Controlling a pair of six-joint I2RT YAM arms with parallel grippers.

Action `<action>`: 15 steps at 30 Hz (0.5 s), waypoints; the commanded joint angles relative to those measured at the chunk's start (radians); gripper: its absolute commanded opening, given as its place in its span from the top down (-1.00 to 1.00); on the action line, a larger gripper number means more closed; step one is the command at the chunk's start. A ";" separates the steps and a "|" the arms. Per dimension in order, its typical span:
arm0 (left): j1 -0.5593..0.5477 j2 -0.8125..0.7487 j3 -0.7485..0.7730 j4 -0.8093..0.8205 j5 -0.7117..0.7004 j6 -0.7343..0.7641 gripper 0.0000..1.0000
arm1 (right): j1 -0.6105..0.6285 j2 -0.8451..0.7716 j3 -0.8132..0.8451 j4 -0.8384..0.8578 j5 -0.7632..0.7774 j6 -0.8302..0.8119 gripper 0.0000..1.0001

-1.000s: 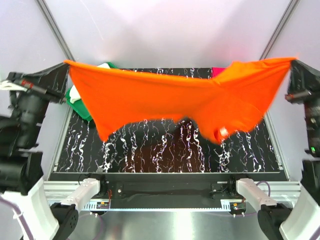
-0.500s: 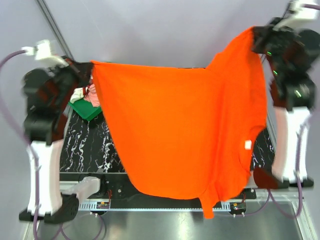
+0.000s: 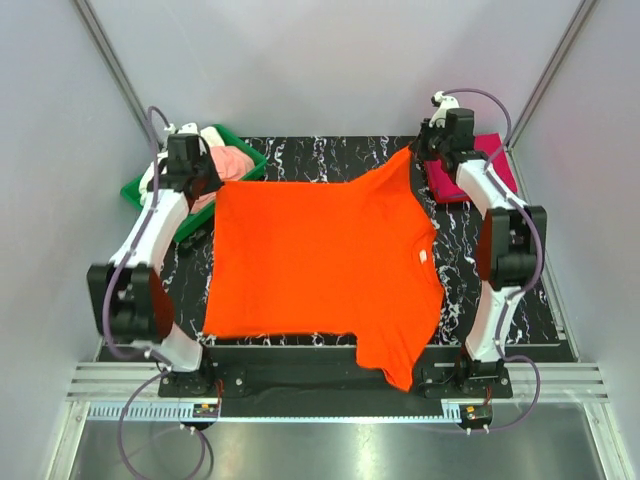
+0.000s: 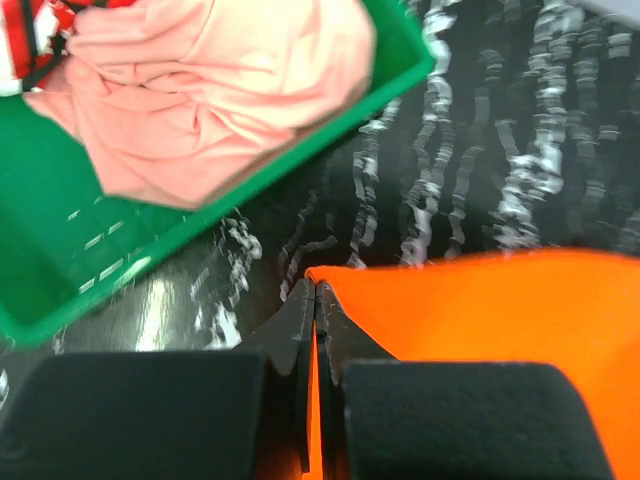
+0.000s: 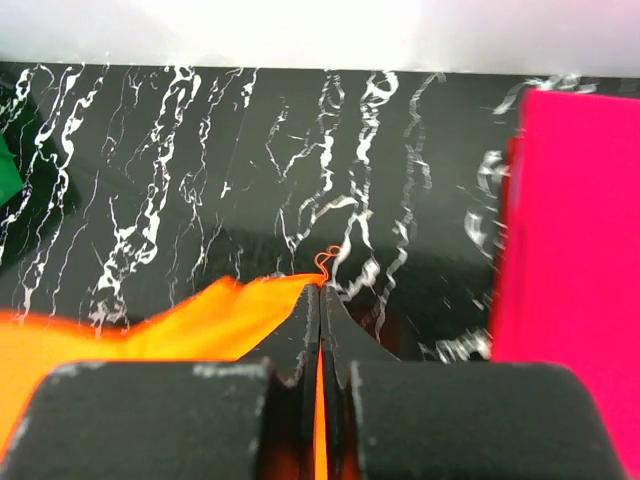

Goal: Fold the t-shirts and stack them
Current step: Flatten the tshirt out

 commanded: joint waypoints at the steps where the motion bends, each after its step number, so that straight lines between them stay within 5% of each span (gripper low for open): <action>1: 0.039 0.126 0.030 0.158 0.019 0.049 1.00 | -0.001 0.081 0.108 0.230 -0.081 0.044 1.00; 15: 0.213 0.396 0.147 0.266 0.194 -0.014 1.00 | -0.001 0.225 0.260 0.184 -0.050 0.060 1.00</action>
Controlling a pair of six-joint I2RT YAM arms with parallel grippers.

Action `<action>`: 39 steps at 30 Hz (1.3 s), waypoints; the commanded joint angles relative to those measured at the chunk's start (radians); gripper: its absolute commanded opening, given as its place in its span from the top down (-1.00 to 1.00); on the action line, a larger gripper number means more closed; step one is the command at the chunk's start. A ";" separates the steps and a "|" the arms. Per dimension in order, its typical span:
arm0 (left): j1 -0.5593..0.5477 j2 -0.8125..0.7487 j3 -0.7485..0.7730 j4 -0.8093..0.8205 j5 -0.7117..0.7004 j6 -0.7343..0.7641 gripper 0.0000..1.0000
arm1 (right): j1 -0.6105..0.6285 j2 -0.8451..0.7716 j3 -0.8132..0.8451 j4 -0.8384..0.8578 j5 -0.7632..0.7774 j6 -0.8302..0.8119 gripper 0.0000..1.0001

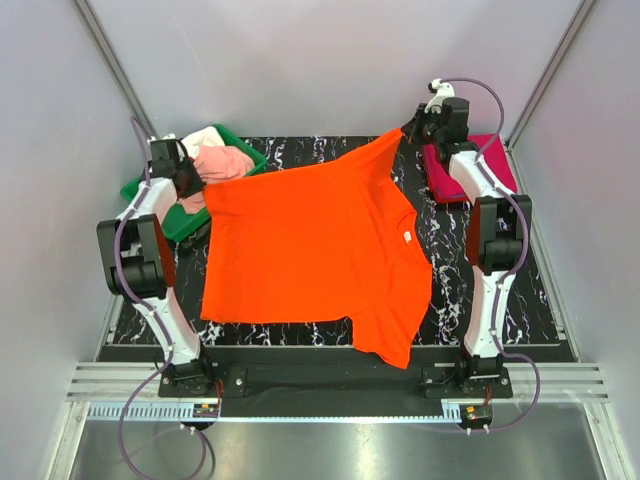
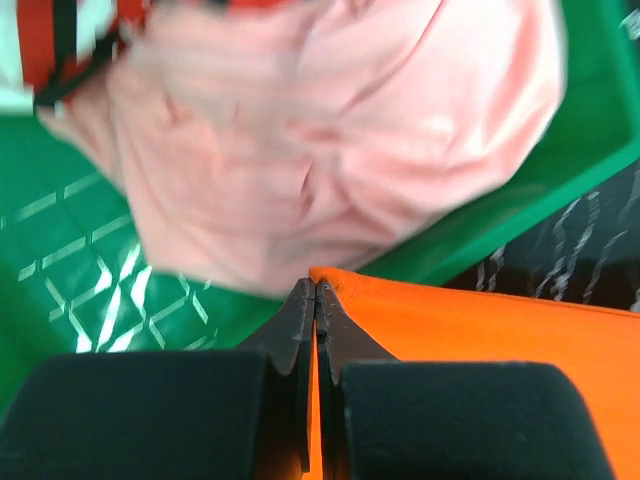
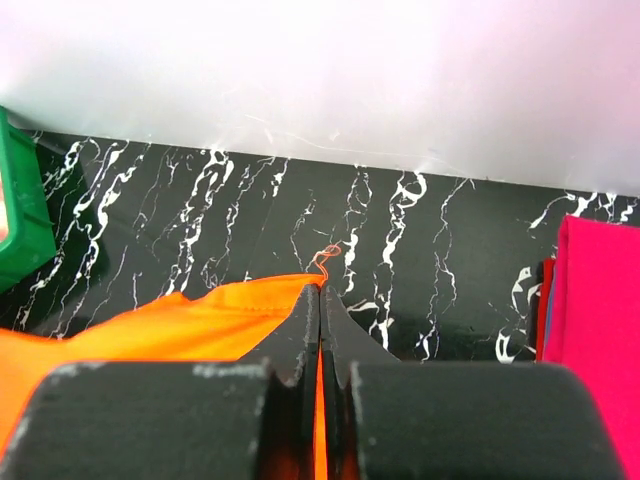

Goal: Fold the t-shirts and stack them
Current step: Flatten the tshirt out, then fold the tshirt

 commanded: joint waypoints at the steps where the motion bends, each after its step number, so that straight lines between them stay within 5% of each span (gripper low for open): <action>1: 0.019 0.017 0.071 0.102 0.078 -0.007 1.00 | -0.002 -0.046 -0.002 0.036 0.051 0.012 1.00; 9: 0.021 0.024 0.087 0.088 0.203 -0.012 1.00 | 0.021 -0.221 -0.245 0.084 0.097 0.029 1.00; 27: 0.031 -0.170 -0.011 -0.006 0.108 -0.004 1.00 | 0.050 -0.520 -0.547 0.059 0.195 0.004 1.00; 39: 0.034 -0.242 -0.146 -0.044 0.088 -0.008 1.00 | 0.080 -0.723 -0.838 0.007 0.250 0.167 1.00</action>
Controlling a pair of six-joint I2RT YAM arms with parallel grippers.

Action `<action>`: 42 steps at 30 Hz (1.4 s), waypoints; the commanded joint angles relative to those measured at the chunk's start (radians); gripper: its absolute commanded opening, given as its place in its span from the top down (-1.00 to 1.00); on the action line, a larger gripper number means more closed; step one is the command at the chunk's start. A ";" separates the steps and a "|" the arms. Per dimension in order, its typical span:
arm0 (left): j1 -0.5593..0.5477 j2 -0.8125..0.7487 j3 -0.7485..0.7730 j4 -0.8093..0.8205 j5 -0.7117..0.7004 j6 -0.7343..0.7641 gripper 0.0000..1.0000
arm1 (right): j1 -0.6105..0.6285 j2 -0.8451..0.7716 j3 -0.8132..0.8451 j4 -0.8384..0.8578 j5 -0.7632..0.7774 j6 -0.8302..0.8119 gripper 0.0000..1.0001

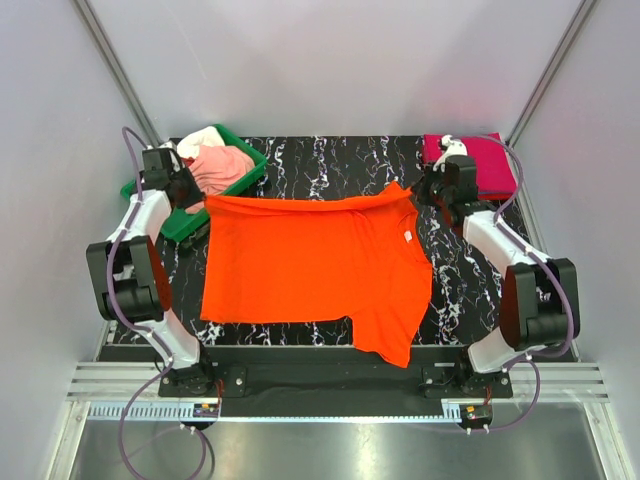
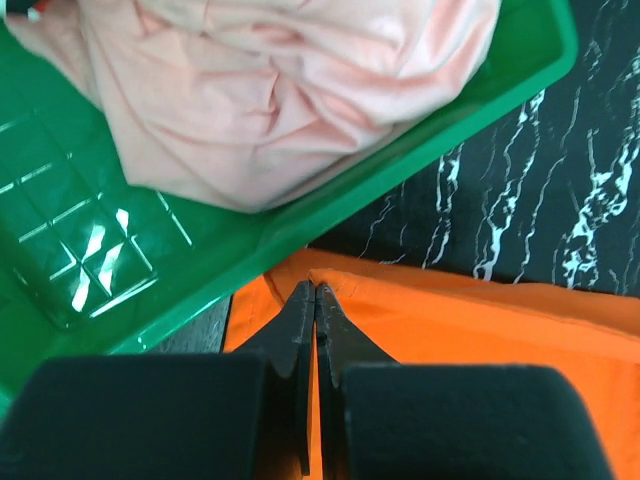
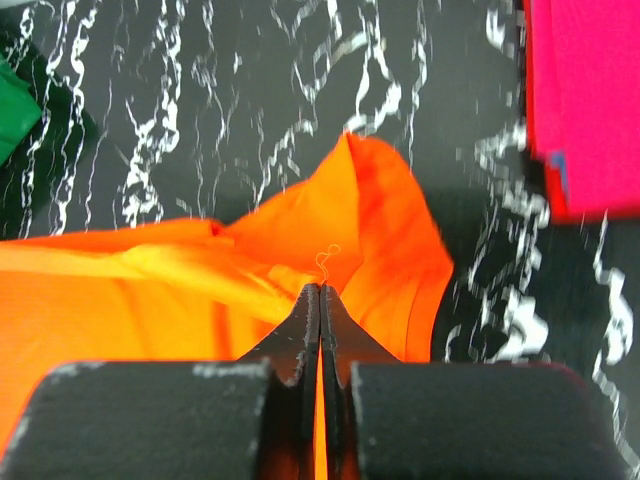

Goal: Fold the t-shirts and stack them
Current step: Fold the tshirt

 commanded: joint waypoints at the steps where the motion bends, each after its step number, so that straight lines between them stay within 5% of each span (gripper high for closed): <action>1: 0.009 -0.061 -0.028 0.008 0.009 -0.001 1.00 | 0.009 -0.097 -0.055 0.005 0.032 0.078 1.00; 11: 0.007 -0.058 -0.171 -0.020 -0.026 -0.028 1.00 | 0.031 -0.199 -0.287 0.005 0.016 0.241 1.00; 20: 0.004 -0.038 -0.197 -0.032 -0.090 -0.035 1.00 | 0.083 -0.327 -0.471 0.032 0.160 0.339 1.00; 42: 0.000 -0.007 -0.192 -0.038 -0.118 -0.039 0.99 | 0.178 -0.459 -0.626 0.063 0.206 0.523 1.00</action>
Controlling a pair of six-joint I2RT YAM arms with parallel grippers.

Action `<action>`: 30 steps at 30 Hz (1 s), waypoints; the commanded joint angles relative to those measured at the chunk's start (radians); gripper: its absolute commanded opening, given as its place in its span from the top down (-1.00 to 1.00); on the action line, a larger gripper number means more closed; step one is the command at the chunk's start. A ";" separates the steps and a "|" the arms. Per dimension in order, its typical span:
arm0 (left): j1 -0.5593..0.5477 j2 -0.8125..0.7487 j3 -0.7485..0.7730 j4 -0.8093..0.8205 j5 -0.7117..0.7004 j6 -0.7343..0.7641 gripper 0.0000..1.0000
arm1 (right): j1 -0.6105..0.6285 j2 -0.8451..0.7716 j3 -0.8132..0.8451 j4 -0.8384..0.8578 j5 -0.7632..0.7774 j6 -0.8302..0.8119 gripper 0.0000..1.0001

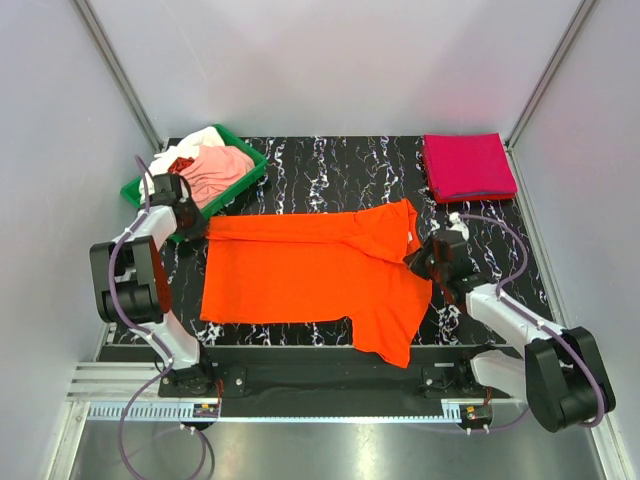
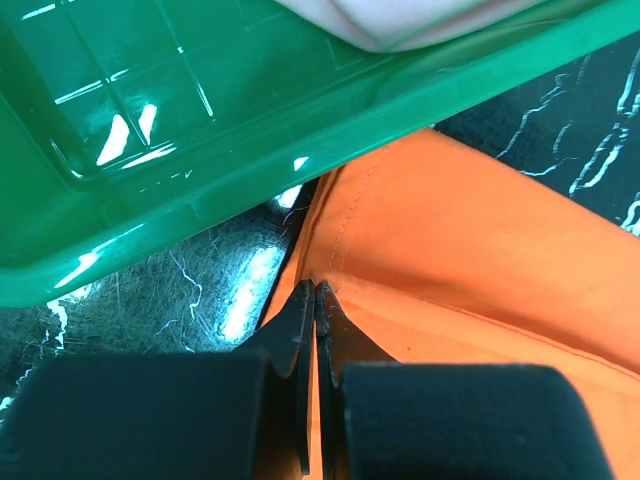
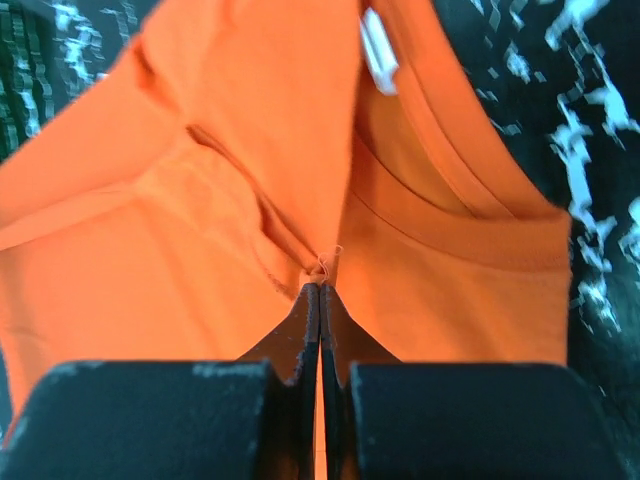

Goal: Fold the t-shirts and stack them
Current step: Fold the tshirt

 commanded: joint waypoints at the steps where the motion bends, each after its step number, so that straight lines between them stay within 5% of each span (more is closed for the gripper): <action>1: 0.000 0.011 0.006 0.009 -0.038 -0.004 0.98 | 0.027 -0.033 -0.018 0.034 0.096 0.064 1.00; 4: -0.002 0.004 0.008 -0.015 -0.078 -0.004 0.94 | 0.027 -0.067 -0.029 -0.025 0.184 0.076 1.00; 6: -0.002 0.007 0.014 -0.035 -0.136 -0.007 0.67 | 0.027 -0.094 -0.033 -0.028 0.167 0.068 1.00; 11: -0.016 0.005 0.057 -0.115 -0.235 -0.019 0.28 | 0.029 -0.148 -0.049 -0.042 0.089 0.067 0.68; 16: -0.083 -0.102 0.069 -0.112 -0.258 -0.006 0.18 | 0.029 -0.179 0.012 -0.173 0.095 0.041 0.40; 22: -0.180 -0.073 0.110 -0.060 0.044 0.007 0.11 | 0.027 -0.067 0.159 -0.161 0.025 0.004 0.35; 26: -0.266 -0.025 0.152 -0.017 0.282 -0.016 0.10 | 0.027 0.239 0.348 -0.111 -0.284 -0.218 0.20; 30: -0.295 -0.057 0.153 -0.008 0.400 -0.036 0.01 | 0.035 0.448 0.529 -0.141 -0.391 -0.309 0.07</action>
